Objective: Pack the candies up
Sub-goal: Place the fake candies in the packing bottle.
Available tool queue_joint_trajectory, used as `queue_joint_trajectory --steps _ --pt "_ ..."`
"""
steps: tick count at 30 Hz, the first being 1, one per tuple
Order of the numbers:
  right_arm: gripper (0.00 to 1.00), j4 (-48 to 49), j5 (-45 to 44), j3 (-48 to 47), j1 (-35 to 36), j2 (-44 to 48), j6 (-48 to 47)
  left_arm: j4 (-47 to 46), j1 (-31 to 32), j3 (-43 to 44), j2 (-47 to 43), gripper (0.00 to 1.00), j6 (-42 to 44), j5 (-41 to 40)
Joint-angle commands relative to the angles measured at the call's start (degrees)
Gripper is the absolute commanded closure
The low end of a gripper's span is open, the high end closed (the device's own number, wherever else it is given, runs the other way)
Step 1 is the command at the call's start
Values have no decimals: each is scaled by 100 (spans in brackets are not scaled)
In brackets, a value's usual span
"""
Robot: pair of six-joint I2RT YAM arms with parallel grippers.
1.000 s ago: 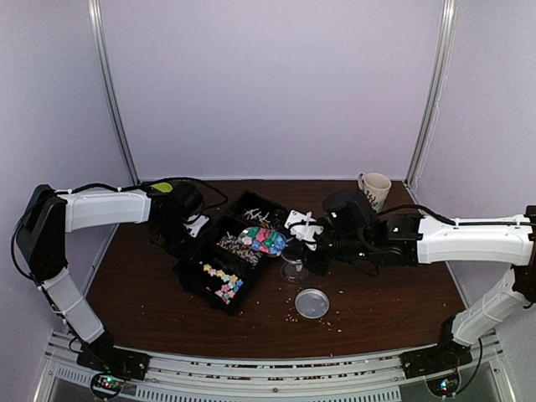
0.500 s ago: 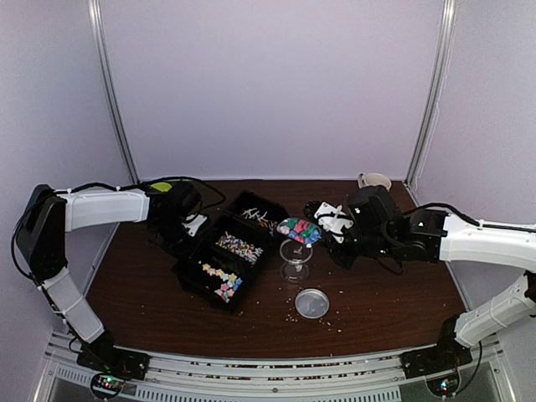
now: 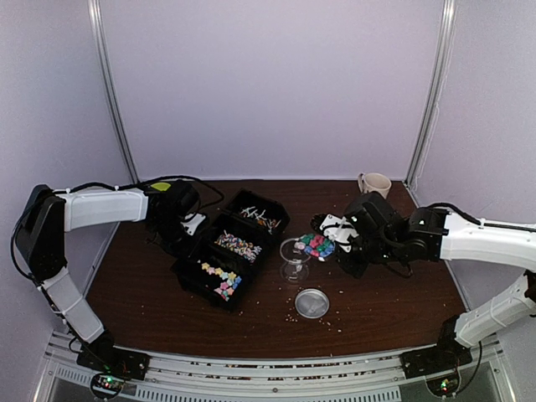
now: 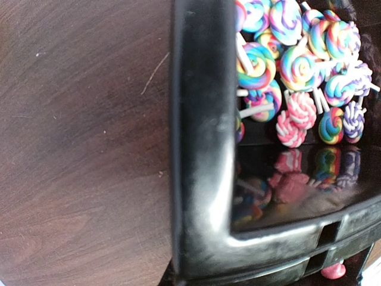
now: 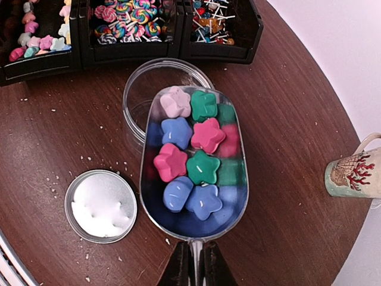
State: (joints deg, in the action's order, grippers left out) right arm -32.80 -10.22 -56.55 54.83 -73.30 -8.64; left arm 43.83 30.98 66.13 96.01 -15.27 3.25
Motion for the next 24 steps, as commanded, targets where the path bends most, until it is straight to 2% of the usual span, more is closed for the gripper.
queue_joint_trajectory --steps 1,24 --pt "100 -422 -206 -423 -10 -34 43 -765 -55 302 -444 100 -99 366" --pt "100 -1641 -506 -1246 184 -667 41 -766 -75 304 -492 100 -108 385"
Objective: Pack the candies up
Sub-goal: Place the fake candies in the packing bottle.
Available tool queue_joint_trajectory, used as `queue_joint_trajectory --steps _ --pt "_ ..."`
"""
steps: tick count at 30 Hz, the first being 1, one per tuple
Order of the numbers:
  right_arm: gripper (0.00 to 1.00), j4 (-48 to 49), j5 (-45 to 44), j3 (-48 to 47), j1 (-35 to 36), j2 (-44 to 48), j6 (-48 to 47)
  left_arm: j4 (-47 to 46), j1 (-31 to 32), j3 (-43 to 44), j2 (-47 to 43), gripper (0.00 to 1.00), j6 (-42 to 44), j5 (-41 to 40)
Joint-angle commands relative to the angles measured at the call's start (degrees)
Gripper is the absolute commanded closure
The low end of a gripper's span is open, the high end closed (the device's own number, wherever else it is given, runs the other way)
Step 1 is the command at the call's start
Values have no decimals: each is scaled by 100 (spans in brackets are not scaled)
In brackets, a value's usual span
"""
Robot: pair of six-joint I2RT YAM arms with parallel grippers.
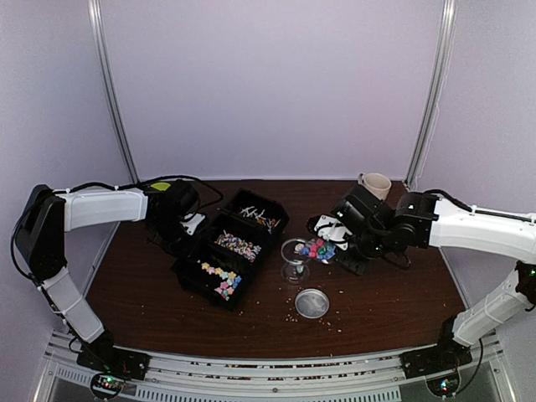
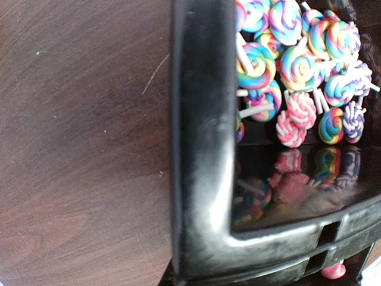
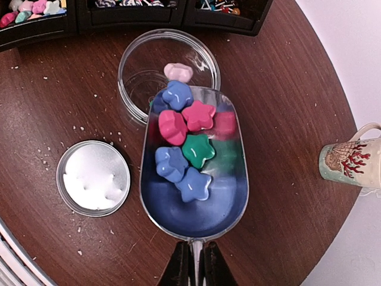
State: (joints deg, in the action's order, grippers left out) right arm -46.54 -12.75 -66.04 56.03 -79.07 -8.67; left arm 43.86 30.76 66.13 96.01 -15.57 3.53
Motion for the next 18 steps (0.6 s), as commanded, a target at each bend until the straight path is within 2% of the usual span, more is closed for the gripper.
queue_joint_trajectory --steps 1,18 --pt "100 -352 -277 -348 80 -122 49 -765 -49 304 -493 100 -77 351" --pt "100 -1495 -449 -1345 322 -637 36 -762 -71 312 -512 100 -80 358"
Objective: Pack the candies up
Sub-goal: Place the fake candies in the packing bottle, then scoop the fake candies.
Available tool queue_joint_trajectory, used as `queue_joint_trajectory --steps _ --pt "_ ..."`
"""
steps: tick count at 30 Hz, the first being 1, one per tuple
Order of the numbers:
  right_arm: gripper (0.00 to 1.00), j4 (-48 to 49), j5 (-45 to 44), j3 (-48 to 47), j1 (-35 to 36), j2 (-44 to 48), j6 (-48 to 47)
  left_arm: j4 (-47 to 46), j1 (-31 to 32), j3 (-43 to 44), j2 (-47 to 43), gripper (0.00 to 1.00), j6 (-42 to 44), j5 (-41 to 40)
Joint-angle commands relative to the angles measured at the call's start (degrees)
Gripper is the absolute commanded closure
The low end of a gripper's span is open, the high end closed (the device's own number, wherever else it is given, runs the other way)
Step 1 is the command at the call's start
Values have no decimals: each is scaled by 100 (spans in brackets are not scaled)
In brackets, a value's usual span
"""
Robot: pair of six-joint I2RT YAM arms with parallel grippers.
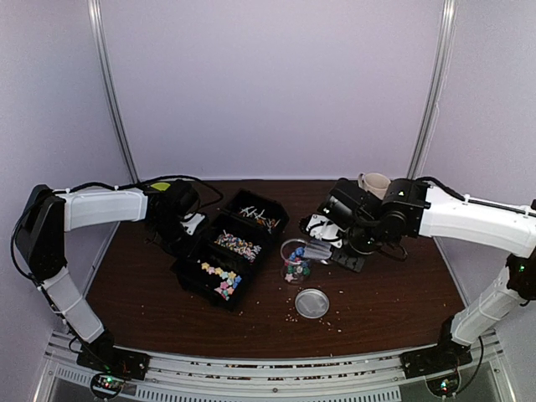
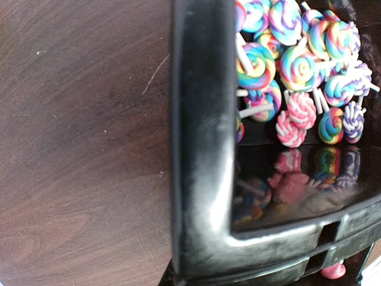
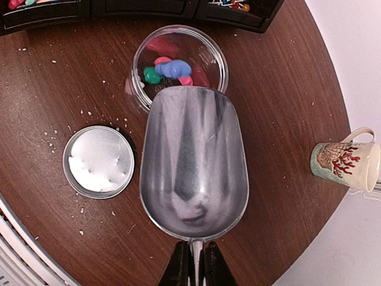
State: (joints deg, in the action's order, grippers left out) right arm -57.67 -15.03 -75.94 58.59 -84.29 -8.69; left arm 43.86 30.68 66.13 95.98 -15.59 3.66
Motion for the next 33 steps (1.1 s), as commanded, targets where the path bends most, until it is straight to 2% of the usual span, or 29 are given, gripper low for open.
queue_joint_trajectory --steps 1,13,23,33 --pt "100 -448 -254 -433 66 -152 42 -756 -63 313 -506 100 -82 355" --pt "100 -945 -180 -1067 130 -378 86 -756 -79 313 -519 100 -84 374" --pt "100 -55 1332 -1175 142 -130 -66 -796 -77 313 -519 100 -75 430" --pt "100 319 1718 -1245 370 -219 -352 -887 -79 296 -552 100 -58 564"
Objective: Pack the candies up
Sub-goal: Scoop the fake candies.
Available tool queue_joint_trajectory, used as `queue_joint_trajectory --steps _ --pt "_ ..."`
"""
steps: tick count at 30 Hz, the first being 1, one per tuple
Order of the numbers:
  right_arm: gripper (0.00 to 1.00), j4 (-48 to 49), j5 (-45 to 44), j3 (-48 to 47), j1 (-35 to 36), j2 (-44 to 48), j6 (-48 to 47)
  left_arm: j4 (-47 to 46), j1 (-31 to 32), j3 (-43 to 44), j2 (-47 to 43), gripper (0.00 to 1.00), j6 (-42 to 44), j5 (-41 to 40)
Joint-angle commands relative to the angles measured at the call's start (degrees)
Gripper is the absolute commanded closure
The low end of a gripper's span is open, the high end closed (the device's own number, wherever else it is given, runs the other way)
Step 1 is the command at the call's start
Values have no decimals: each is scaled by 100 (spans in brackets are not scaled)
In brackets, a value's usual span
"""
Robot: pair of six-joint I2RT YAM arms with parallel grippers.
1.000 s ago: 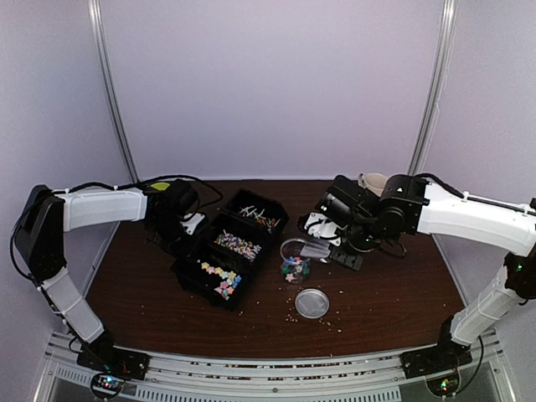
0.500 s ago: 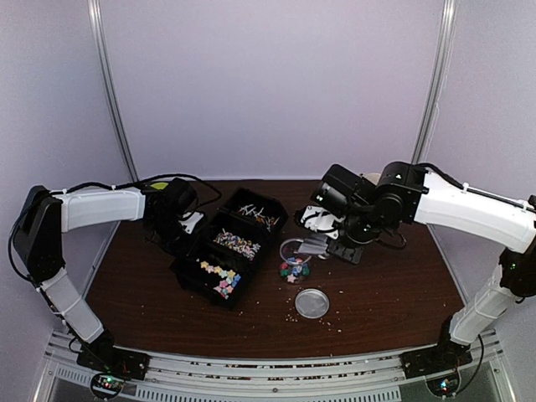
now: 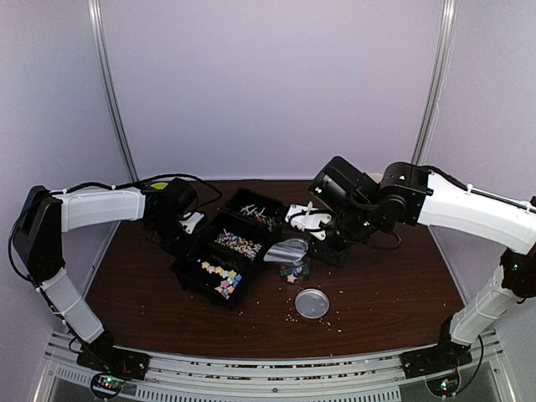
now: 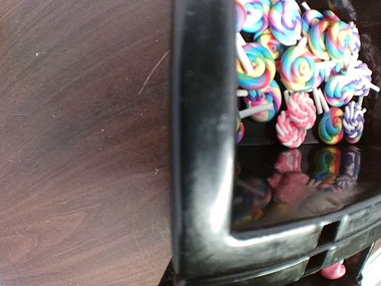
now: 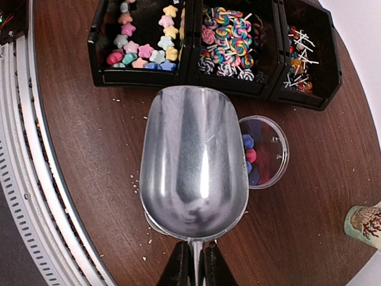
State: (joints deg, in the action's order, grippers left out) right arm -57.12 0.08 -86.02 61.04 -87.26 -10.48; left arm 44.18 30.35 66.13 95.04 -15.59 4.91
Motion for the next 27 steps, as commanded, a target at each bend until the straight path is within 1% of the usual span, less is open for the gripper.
queue_joint_trajectory --steps 1,7,15,22,27 --pt "100 233 185 -314 156 15 -194 -920 -45 299 -460 100 -58 439" --pt "100 -363 266 -1099 347 -646 -282 -922 -46 304 -458 100 -42 390" --pt "100 -1461 -8 -2309 664 -1749 -436 -914 -47 304 -478 100 -25 273" --pt "100 -1793 -342 -2966 810 -2308 -361 -806 -45 330 -514 100 -5 -87" --pt "100 -1818 -628 -3180 853 -2707 -257 -768 -36 339 -589 100 8 -329"
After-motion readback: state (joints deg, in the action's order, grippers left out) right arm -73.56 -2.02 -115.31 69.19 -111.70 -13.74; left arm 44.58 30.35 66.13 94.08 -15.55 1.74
